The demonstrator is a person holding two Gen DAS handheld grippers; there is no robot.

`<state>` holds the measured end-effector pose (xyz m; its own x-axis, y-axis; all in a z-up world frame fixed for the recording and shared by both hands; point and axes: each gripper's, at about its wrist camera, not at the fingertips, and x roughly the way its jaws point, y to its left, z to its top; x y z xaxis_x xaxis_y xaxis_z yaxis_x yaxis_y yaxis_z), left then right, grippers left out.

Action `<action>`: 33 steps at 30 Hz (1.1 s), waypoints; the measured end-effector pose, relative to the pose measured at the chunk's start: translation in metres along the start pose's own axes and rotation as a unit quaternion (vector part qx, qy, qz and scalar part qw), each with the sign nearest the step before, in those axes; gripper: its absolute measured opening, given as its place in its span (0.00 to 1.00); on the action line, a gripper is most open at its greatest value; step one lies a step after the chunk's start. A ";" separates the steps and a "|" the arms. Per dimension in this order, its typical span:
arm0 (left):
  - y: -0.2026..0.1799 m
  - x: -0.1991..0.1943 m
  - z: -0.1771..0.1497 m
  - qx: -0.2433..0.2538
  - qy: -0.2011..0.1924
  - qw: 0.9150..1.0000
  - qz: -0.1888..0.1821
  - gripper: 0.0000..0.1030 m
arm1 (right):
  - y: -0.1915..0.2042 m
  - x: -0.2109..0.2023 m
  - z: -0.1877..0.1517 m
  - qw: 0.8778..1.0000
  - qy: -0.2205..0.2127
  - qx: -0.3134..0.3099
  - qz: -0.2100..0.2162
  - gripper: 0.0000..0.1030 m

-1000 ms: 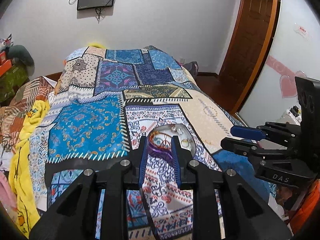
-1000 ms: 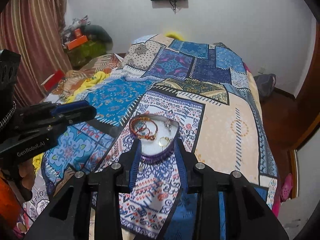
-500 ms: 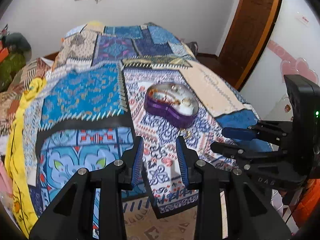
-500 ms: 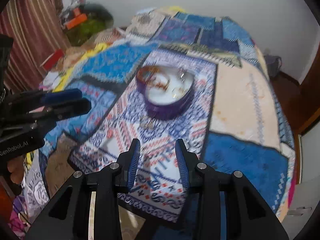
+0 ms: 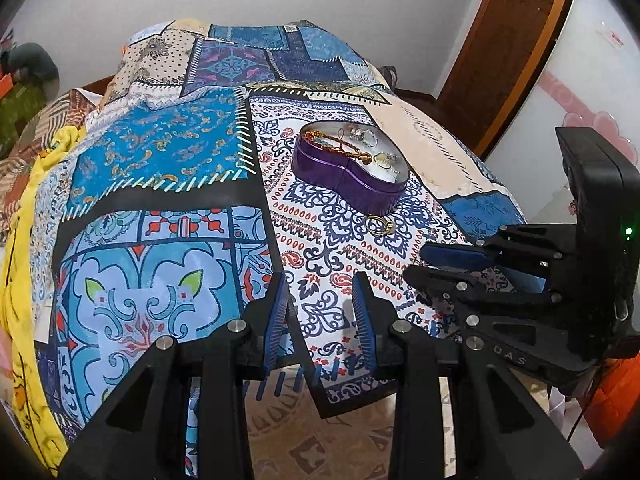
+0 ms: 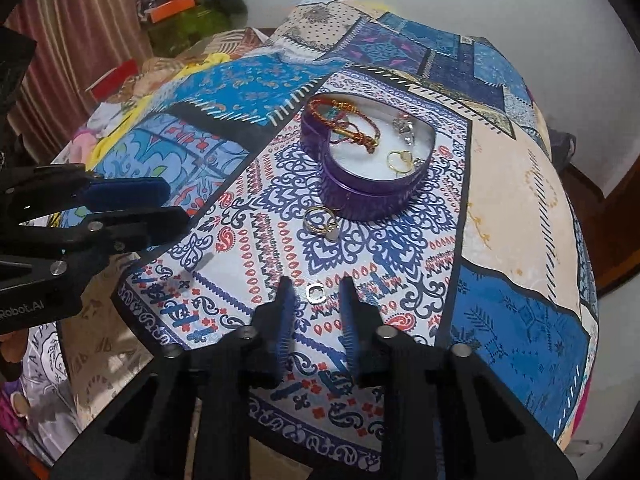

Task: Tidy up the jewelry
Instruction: 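Move the right tool back toward the gold ring beside the tin, then close the left gripper on a gold ring beside the tin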

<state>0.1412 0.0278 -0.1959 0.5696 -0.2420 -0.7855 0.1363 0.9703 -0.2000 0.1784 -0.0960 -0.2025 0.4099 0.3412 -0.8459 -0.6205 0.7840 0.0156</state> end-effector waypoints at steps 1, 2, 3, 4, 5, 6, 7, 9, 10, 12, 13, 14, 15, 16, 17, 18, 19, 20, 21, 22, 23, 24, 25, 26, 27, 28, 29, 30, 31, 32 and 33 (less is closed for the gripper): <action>-0.001 0.000 0.000 0.000 0.000 1.000 -0.002 0.31 | 0.000 0.001 0.000 1.000 0.001 0.000 0.002 0.11; -0.001 0.000 0.000 0.001 -0.001 1.000 -0.003 0.31 | 0.000 0.002 0.000 1.000 0.002 -0.001 0.002 0.09; -0.002 -0.001 0.001 0.002 -0.002 1.000 -0.005 0.31 | 0.001 0.001 -0.001 1.000 0.001 -0.004 0.002 0.09; -0.003 -0.001 0.002 0.004 -0.002 1.000 -0.006 0.31 | 0.001 0.001 -0.001 1.000 -0.001 -0.005 0.000 0.09; -0.005 -0.001 0.003 0.006 -0.003 1.000 -0.007 0.31 | 0.001 0.001 -0.001 1.000 -0.002 -0.006 -0.001 0.09; -0.007 -0.001 0.003 0.009 -0.003 1.000 -0.008 0.31 | 0.000 -0.001 -0.001 1.000 -0.004 -0.003 0.000 0.08; -0.010 -0.001 0.004 0.014 -0.002 1.000 -0.009 0.31 | 0.000 -0.001 -0.001 1.000 -0.005 0.000 0.004 0.08; -0.013 0.000 0.006 0.021 -0.001 1.000 -0.010 0.31 | -0.006 -0.004 -0.002 1.000 -0.008 0.016 0.012 0.08; -0.015 0.001 0.007 0.024 -0.001 1.000 -0.012 0.31 | -0.008 -0.006 -0.002 1.000 -0.012 0.021 0.008 0.08; -0.020 0.003 0.009 0.030 0.000 0.999 -0.015 0.31 | -0.015 -0.011 -0.003 0.999 -0.019 0.034 0.008 0.08; -0.023 0.004 0.010 0.033 0.001 0.999 -0.017 0.31 | -0.018 -0.014 -0.004 0.999 -0.022 0.039 0.008 0.08; -0.026 0.007 0.012 0.036 0.004 0.999 -0.020 0.31 | -0.020 -0.016 -0.004 0.999 -0.025 0.042 0.006 0.08; -0.027 0.009 0.013 0.038 0.005 0.999 -0.023 0.31 | -0.024 -0.020 -0.004 0.998 -0.030 0.046 0.002 0.08; -0.030 0.012 0.015 0.039 0.008 0.999 -0.025 0.31 | -0.026 -0.023 -0.005 0.998 -0.034 0.049 -0.002 0.08; -0.032 0.016 0.017 0.041 0.011 0.999 -0.028 0.31 | -0.032 -0.027 -0.006 0.998 -0.040 0.055 -0.006 0.08; -0.033 0.018 0.018 0.042 0.013 0.999 -0.029 0.31 | -0.035 -0.029 -0.006 0.997 -0.043 0.059 -0.006 0.08; -0.034 0.022 0.019 0.043 0.016 0.998 -0.030 0.31 | -0.039 -0.032 -0.006 0.997 -0.047 0.063 -0.007 0.08; -0.036 0.026 0.021 0.045 0.019 0.998 -0.032 0.31 | -0.041 -0.033 -0.006 0.997 -0.050 0.066 -0.009 0.08; -0.037 0.031 0.023 0.046 0.023 0.998 -0.033 0.31 | -0.045 -0.035 -0.006 0.996 -0.054 0.071 -0.010 0.08; -0.039 0.033 0.023 0.046 0.025 0.998 -0.033 0.31 | -0.047 -0.037 -0.006 0.996 -0.056 0.073 -0.011 0.08; -0.041 0.037 0.025 0.048 0.028 0.998 -0.032 0.31 | -0.050 -0.038 -0.006 0.995 -0.059 0.076 -0.012 0.08; -0.042 0.040 0.025 0.049 0.031 0.998 -0.032 0.31 | -0.053 -0.040 -0.006 0.995 -0.063 0.079 -0.011 0.08; -0.044 0.045 0.026 0.051 0.035 0.998 -0.030 0.31 | -0.055 -0.040 -0.006 0.995 -0.064 0.080 -0.012 0.08; -0.045 0.048 0.027 0.053 0.037 0.998 -0.026 0.31 | -0.057 -0.041 -0.005 0.994 -0.068 0.083 -0.013 0.08; -0.047 0.053 0.028 0.056 0.040 0.997 -0.019 0.31 | -0.058 -0.041 -0.005 0.994 -0.070 0.084 -0.012 0.08; -0.047 0.055 0.028 0.057 0.040 0.997 -0.017 0.31 | -0.060 -0.041 -0.005 0.994 -0.072 0.086 -0.010 0.08; -0.048 0.057 0.030 0.059 0.040 0.997 -0.015 0.31 | -0.061 -0.041 -0.005 0.994 -0.073 0.087 -0.009 0.08; -0.049 0.059 0.030 0.061 0.039 0.997 -0.014 0.31 | -0.062 -0.041 -0.005 0.993 -0.074 0.088 -0.007 0.08; -0.049 0.059 0.032 0.063 0.038 0.997 -0.012 0.31 | -0.064 -0.040 -0.005 0.993 -0.075 0.089 -0.006 0.08; -0.050 0.061 0.033 0.064 0.038 0.997 -0.011 0.31 | -0.065 -0.039 -0.004 0.993 -0.076 0.089 -0.004 0.08; -0.050 0.062 0.035 0.064 0.038 0.997 -0.011 0.31 | -0.065 -0.039 -0.004 0.993 -0.077 0.089 -0.003 0.08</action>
<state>0.1979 -0.0351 -0.2145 0.5035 -0.2576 -0.8247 0.2534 0.9566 -0.1441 0.2002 -0.1624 -0.1727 0.5187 0.4009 -0.7551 -0.4955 0.8608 0.1166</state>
